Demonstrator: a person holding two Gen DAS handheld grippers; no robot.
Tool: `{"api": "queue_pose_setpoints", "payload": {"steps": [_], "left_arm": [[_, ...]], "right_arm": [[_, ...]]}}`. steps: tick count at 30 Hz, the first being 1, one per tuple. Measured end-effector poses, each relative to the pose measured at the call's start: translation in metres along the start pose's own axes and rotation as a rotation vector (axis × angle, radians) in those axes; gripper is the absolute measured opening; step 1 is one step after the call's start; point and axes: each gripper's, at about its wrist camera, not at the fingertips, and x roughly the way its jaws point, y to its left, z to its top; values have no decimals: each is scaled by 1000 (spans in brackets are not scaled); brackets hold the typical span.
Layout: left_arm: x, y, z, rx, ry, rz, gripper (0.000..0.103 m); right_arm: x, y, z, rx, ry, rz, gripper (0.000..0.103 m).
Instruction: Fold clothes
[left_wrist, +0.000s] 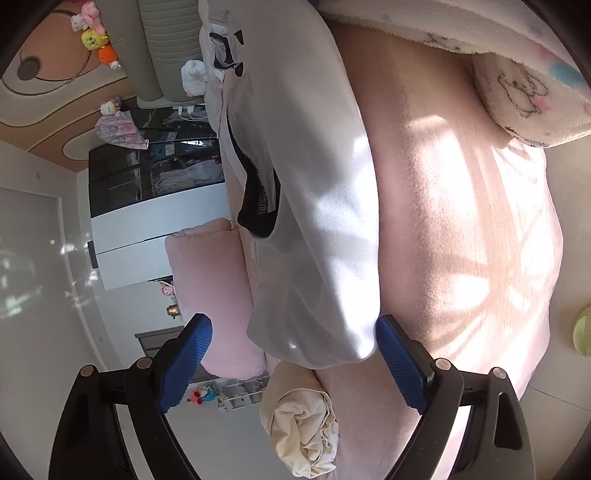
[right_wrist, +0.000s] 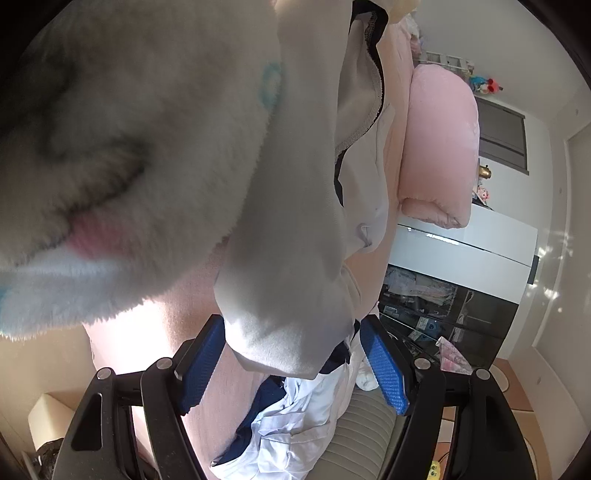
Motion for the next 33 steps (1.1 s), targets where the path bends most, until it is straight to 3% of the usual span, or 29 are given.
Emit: {"api": "queue_pose_setpoints", "payload": {"steps": [2,5,8,12,18,33], "left_arm": [[6,-2,1,23,-3,17,91],[10,-14,0,143,-41,116,91],[15,-22,-2,234,-78,176,100],[23,-8,-2,184,-80,97,102],[39,14,-2,90,-81,-32,103],[32,15,-6,222,-281,-139,102]], "right_arm": [[0,-1,3,6,-11,-9,78],[3,0,4,-8,-41,-14,78],[6,-2,6,-18,-51,-17,78],[6,-1,5,-67,-75,-28,78],[13,-12,1,-61,-93,27,78],[20,6,2,-81,-201,98,78]]}}
